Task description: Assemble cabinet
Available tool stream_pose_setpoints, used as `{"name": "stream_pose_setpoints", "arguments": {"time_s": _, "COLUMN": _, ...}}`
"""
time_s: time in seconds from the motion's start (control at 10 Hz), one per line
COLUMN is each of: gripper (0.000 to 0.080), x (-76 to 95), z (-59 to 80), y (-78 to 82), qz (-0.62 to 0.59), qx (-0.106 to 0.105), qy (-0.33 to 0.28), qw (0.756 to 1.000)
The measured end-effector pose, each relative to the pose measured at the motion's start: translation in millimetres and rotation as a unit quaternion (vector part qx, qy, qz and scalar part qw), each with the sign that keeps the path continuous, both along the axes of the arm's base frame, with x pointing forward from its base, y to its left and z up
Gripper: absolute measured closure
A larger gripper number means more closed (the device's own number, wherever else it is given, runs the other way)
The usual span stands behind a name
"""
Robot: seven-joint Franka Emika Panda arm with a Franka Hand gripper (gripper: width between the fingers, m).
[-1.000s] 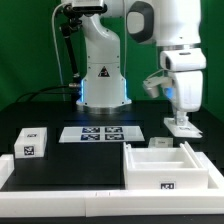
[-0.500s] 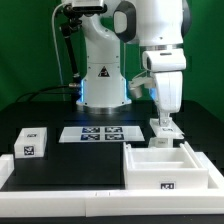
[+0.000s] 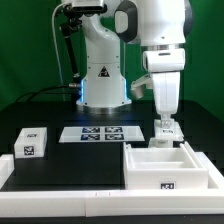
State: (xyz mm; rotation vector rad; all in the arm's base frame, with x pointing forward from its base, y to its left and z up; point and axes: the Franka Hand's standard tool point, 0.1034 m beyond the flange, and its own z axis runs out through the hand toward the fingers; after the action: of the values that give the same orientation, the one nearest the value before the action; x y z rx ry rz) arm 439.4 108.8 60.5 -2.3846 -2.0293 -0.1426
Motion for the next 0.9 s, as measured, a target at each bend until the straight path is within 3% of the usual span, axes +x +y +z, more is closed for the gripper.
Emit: {"name": "stream_pose_setpoints", "arguments": {"time_s": 0.9, "gripper": 0.0729, "x": 12.3, "z": -4.9, "y": -2.5, "qz": -0.002, "qx": 0.004, "qy": -0.001, "qw": 1.0}}
